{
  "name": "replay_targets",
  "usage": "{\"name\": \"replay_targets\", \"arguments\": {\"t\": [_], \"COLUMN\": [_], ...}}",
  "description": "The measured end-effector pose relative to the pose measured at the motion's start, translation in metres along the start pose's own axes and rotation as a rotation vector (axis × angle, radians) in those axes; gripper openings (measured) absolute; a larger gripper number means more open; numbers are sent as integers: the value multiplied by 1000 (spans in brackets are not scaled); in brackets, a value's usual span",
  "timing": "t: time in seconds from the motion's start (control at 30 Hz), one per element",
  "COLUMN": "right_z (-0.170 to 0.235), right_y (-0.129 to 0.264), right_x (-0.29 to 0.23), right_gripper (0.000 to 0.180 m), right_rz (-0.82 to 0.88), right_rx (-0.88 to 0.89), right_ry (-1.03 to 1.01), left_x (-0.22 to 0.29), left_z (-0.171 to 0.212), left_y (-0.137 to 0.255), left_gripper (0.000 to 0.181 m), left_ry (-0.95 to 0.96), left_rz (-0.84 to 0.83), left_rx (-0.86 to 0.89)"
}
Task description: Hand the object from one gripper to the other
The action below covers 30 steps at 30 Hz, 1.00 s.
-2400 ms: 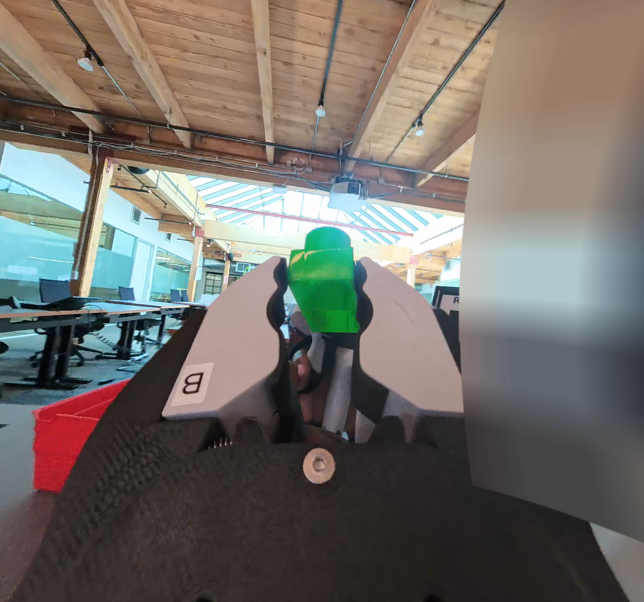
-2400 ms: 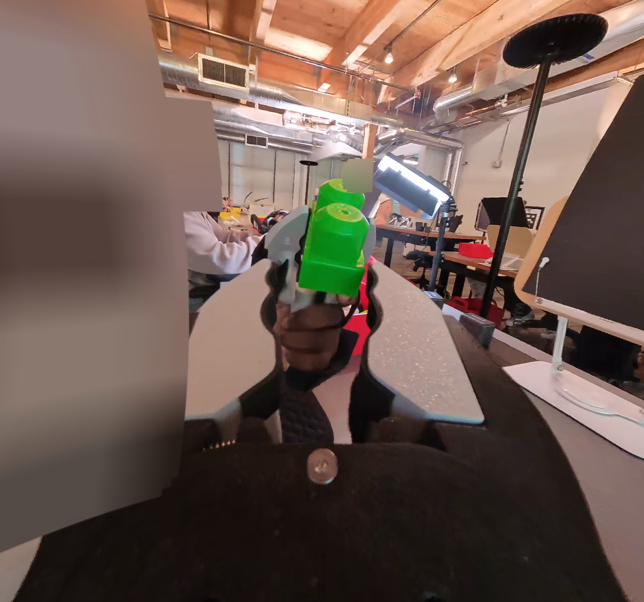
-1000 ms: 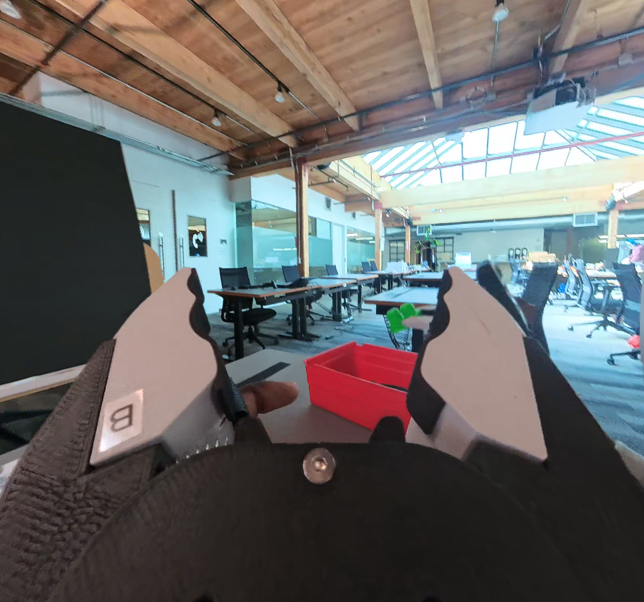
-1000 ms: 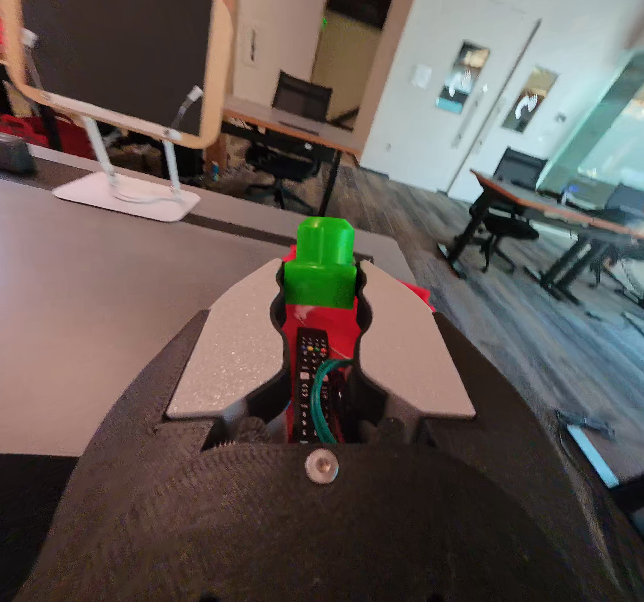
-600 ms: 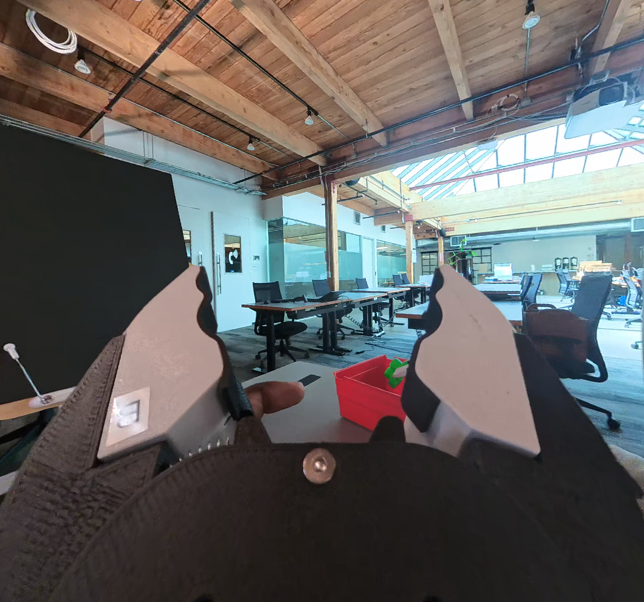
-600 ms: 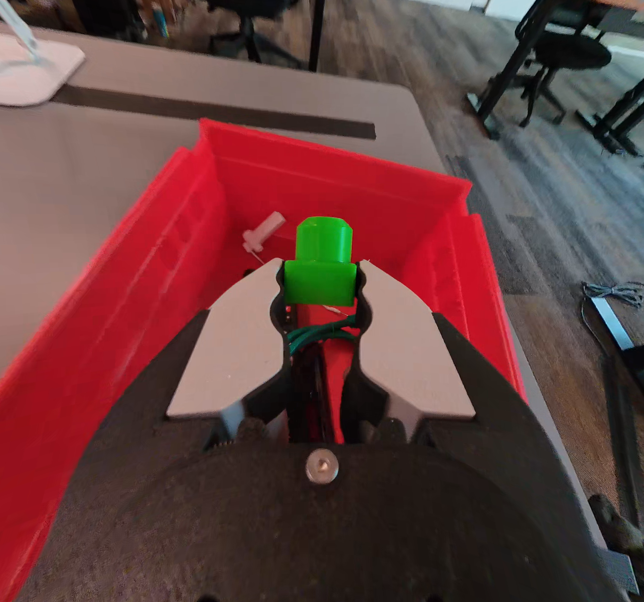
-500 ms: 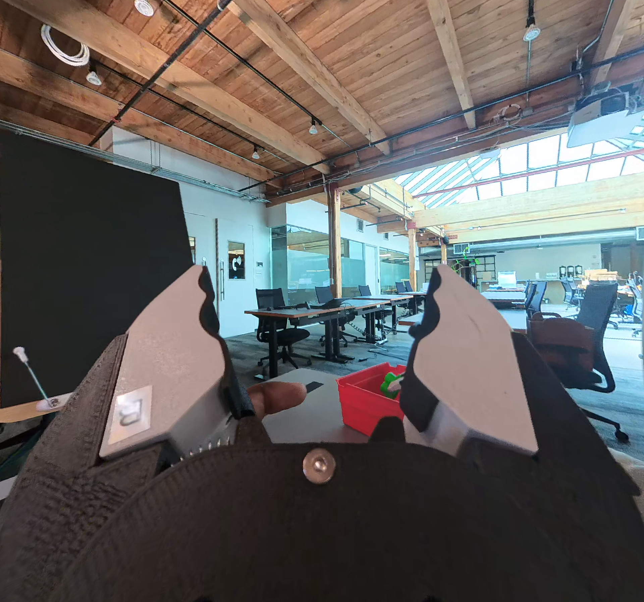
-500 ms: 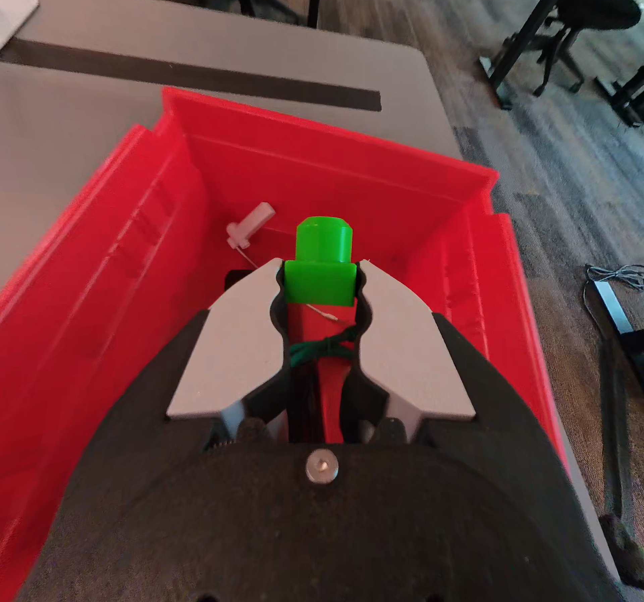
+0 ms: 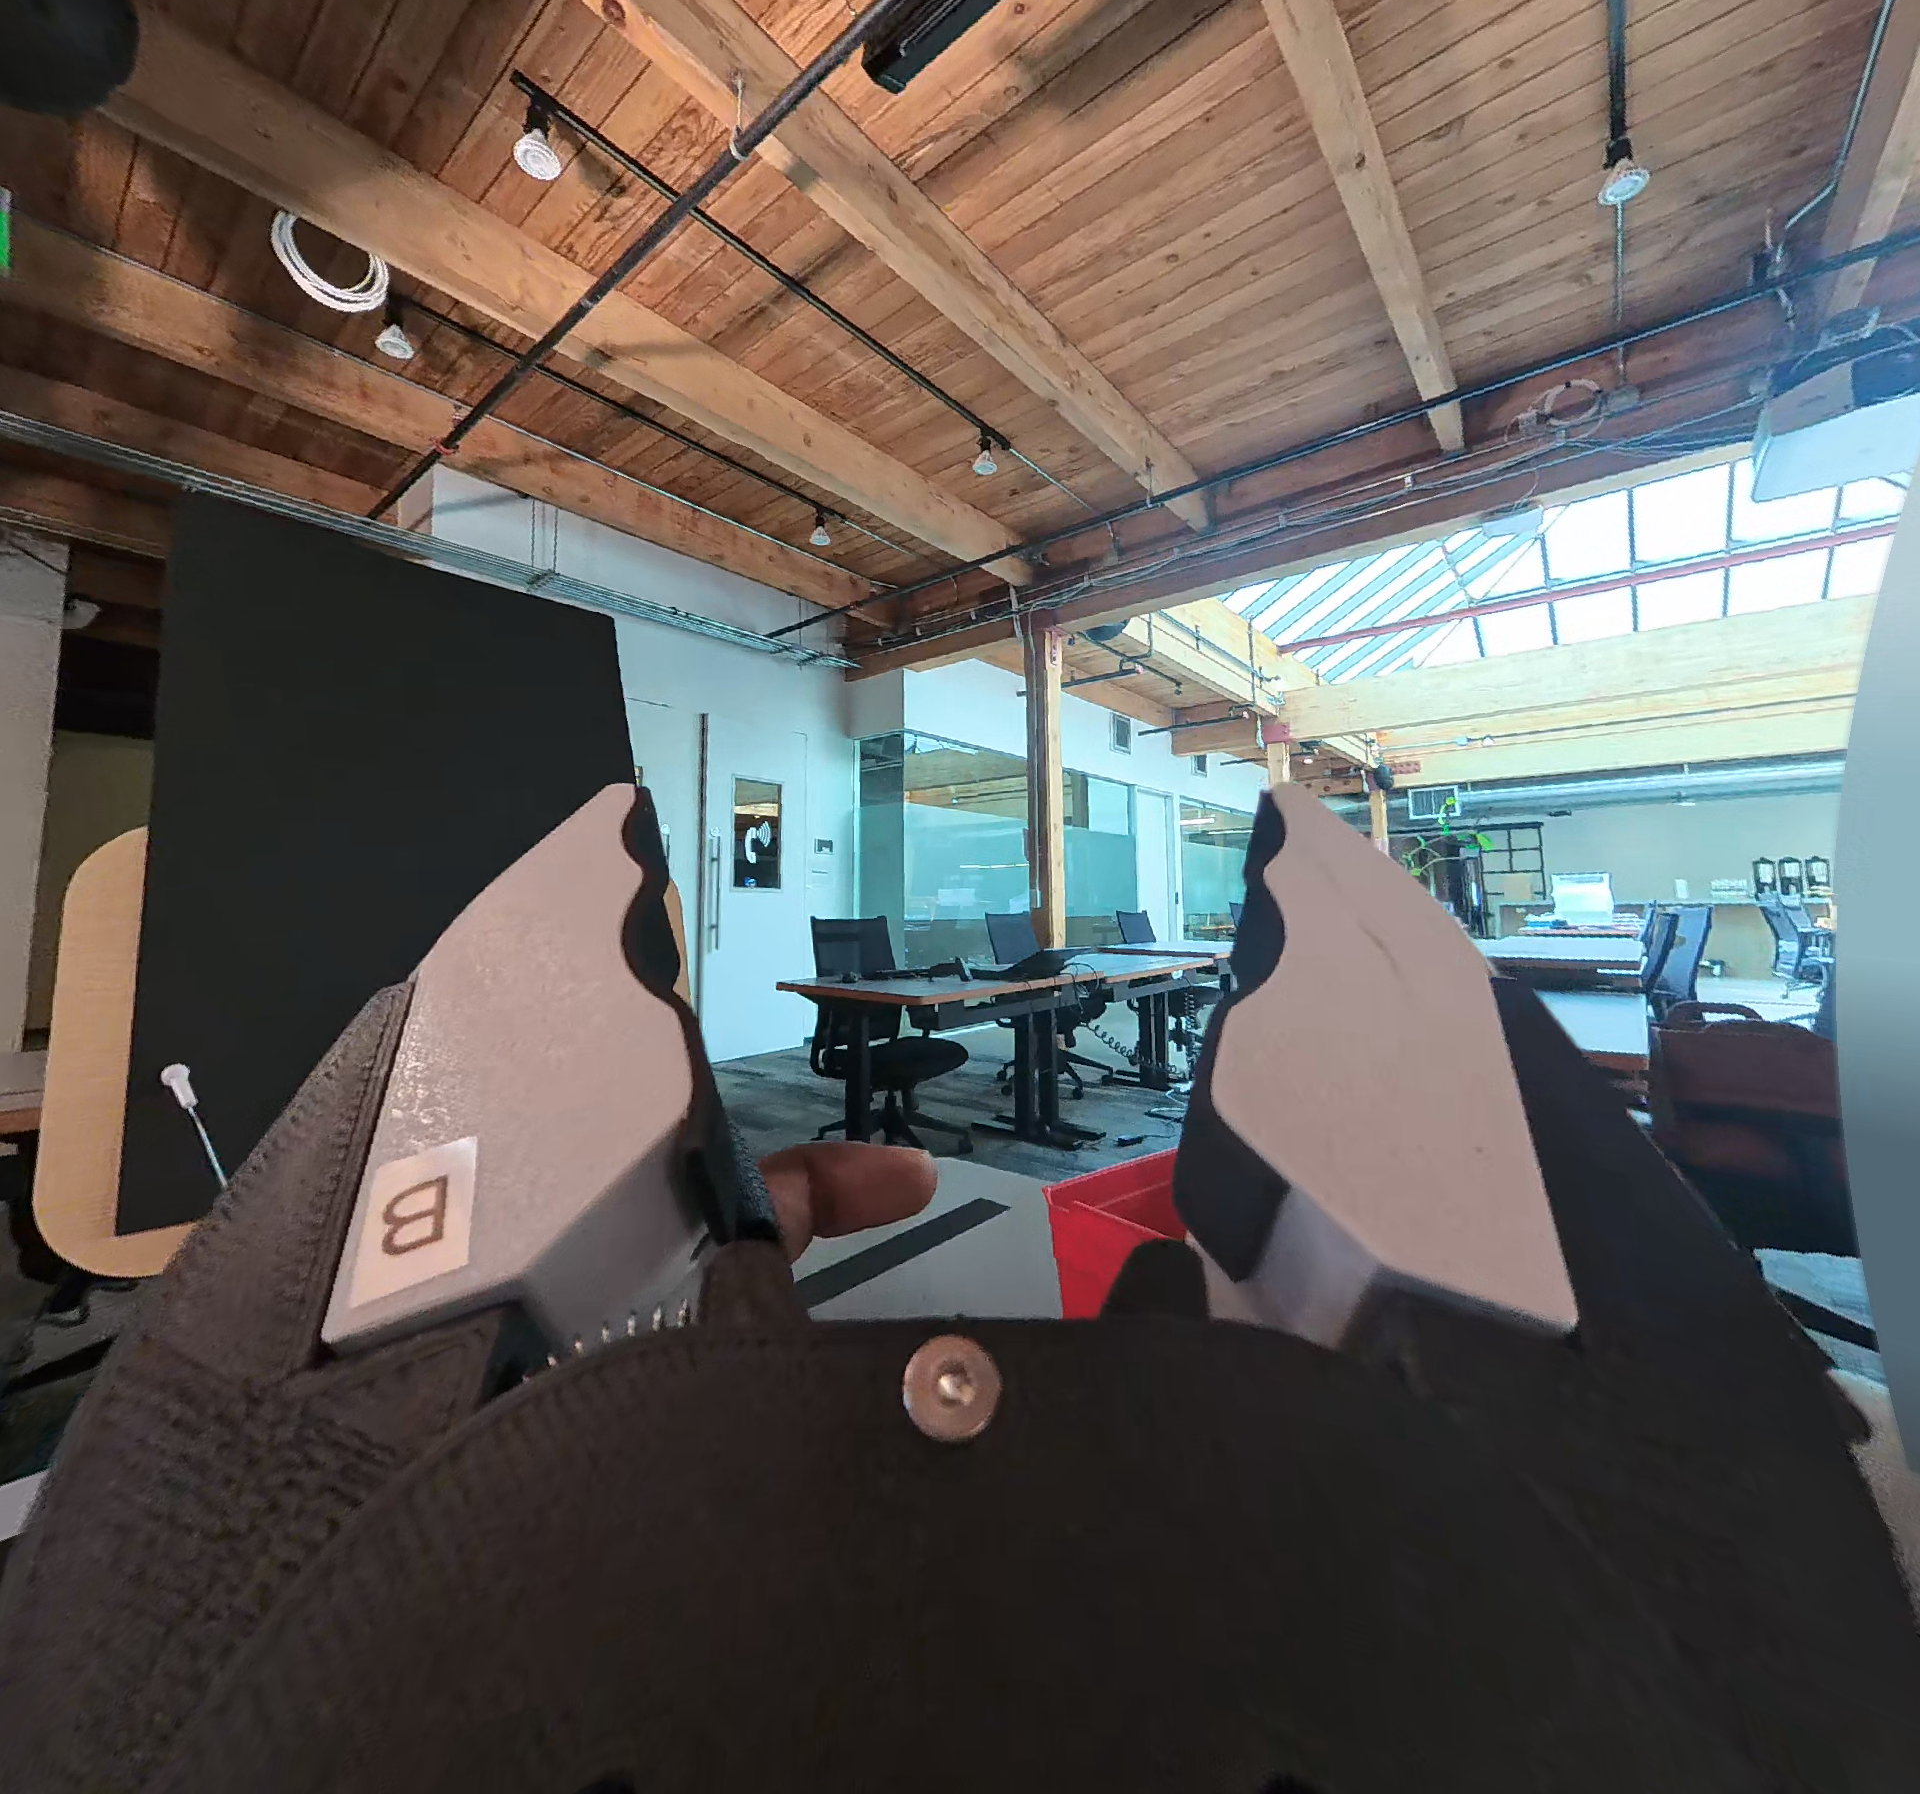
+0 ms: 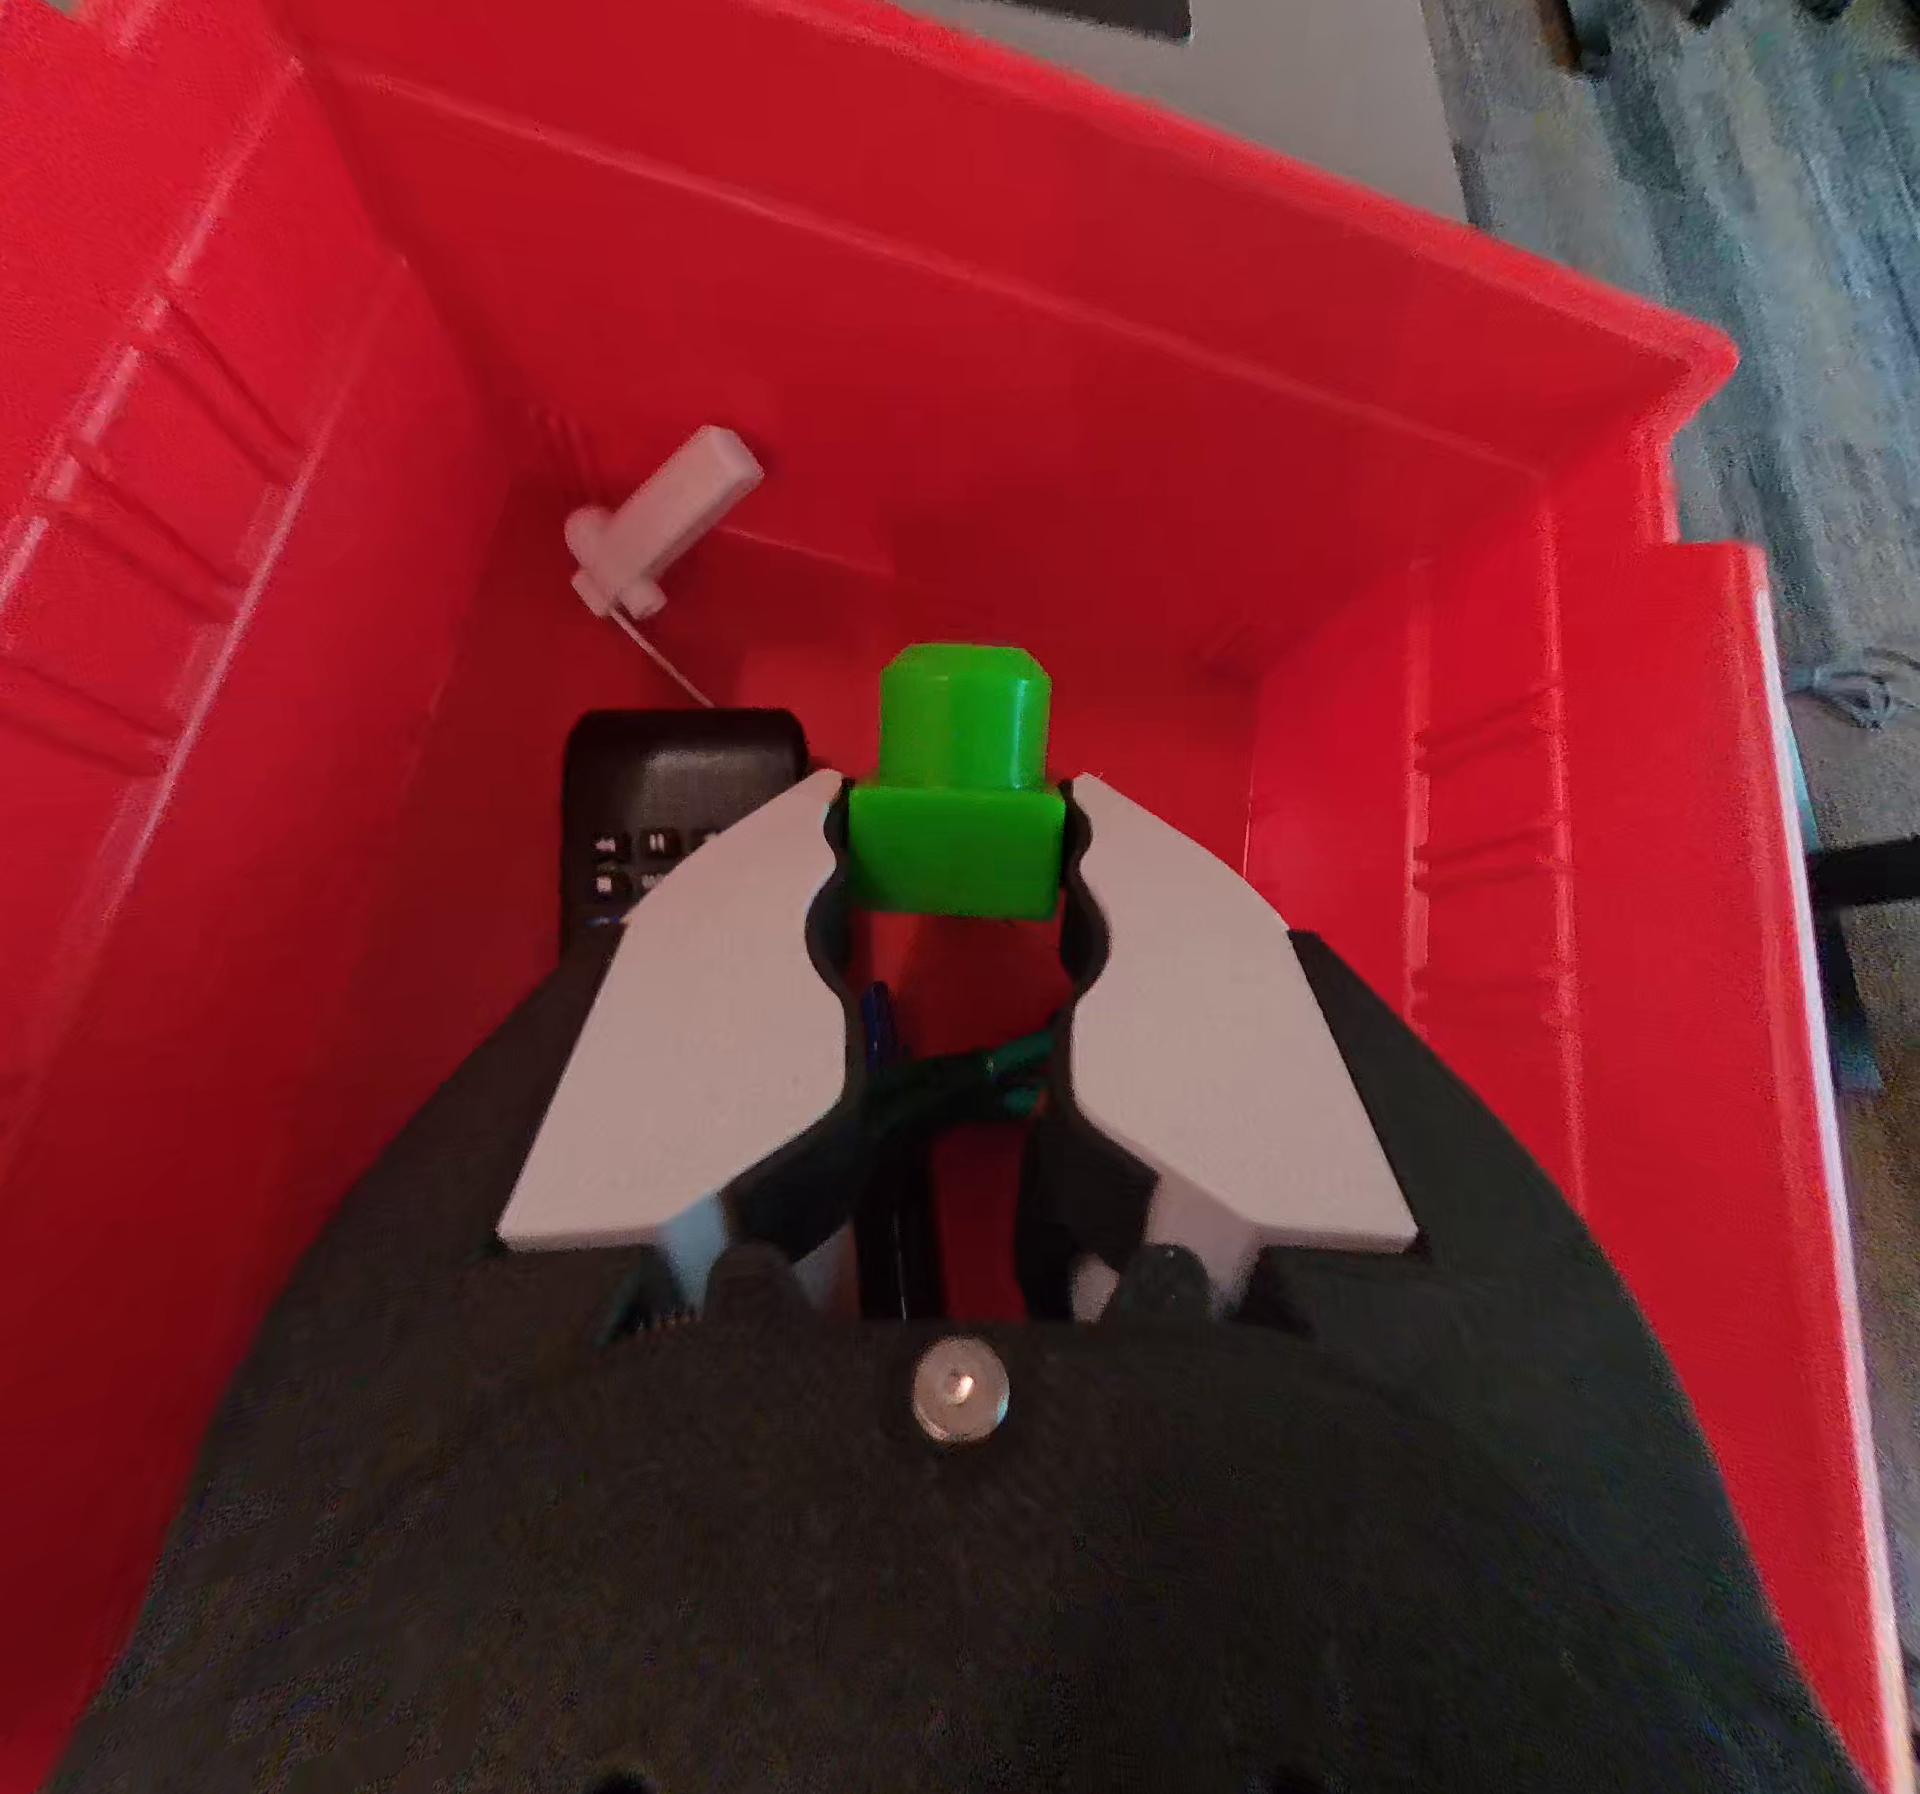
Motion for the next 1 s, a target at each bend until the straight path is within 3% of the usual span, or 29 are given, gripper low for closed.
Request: {"name": "replay_targets", "arguments": {"t": [0.1, 0.23, 0.43, 0.57, 0.7, 0.8, 0.9, 1.0], "right_z": [15, 12, -4, -32, -67, -86, -86, -75], "right_y": [-2, -3, 5, 43, 114, 187, 252, 306], "right_x": [-1, 4, 12, 11, -5, -14, -11, 11], "right_gripper": [37, 47, 80, 104, 124, 132, 132, 120], "right_rz": [-1, 65, 108, 74, -164, -471, -741, -922], "right_rx": [-131, -137, 61, 331, 676, 971, 1195, 1428], "right_ry": [40, 55, -10, -98, -366, -624, -811, -1038], "left_x": [1, 1, -1, -4, -11, -16, -18, -23], "left_z": [0, 0, -2, -1, -4, -8, -10, -12], "left_y": [0, 1, 3, 4, 5, 7, 10, 11], "left_gripper": [106, 106, 116, 123, 123, 122, 118, 114], "left_ry": [-10, -15, -13, -2, 36, 55, 31, 9], "left_rz": [6, 12, 9, 1, -25, -43, -51, -75], "left_rx": [-4, -5, -18, -37, -11, 14, 17, 32]}}
Point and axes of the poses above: each gripper's, where its closed fingertips meet, y back along the fingers, z out of its underside, x = y × z across the jaws, the point moved 1 cm from there along y, back along the fingers, and after that the axes turned 2 degrees about -y, right-handed, at the moved point
